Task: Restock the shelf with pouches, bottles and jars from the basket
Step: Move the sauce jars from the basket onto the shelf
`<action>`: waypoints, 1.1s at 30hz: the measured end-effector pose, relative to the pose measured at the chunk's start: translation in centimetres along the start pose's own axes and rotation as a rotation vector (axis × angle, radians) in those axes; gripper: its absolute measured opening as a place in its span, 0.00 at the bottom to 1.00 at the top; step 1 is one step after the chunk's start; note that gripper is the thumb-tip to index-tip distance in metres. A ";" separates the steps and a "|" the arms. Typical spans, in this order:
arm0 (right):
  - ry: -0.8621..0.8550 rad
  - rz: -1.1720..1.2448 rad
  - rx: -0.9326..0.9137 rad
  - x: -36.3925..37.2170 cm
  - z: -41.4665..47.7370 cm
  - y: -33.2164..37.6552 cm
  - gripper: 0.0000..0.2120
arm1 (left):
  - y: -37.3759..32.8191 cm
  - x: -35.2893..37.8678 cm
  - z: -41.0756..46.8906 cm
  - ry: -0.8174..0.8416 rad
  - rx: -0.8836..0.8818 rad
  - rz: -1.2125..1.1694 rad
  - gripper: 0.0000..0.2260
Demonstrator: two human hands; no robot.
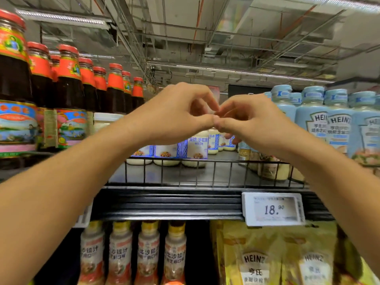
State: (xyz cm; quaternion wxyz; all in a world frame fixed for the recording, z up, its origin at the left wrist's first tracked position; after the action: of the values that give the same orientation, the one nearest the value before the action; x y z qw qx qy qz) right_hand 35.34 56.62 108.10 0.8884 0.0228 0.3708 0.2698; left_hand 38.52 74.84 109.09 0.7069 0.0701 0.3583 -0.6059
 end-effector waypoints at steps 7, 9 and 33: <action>-0.128 0.199 0.126 -1.7 -4.3 2.1 0.02 | -1.3 0.6 -1.3 -0.011 0.038 -0.260 0.08; -0.169 0.228 0.146 -2.0 -5.2 3.1 0.01 | -1.7 0.8 -1.9 -0.010 0.048 -0.347 0.05; -0.437 0.105 0.522 -5.9 -22.9 5.8 0.02 | -7.9 14.0 -8.0 0.248 0.097 -1.108 0.03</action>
State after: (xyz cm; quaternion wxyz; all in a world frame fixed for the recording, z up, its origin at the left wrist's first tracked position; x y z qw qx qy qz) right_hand 13.88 54.95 96.77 0.8959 0.3255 0.2267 0.2000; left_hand 28.09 65.76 97.56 0.2319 -0.0252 0.3935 -0.8892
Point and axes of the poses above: each hand's wrist, its own z-axis towards the middle knuckle, its own x-axis out of the palm, y = z × x, the point moved 1 cm from there along z, towards the middle knuckle, and after that the axes turned 14 degrees about -z, right-handed, at the moved point
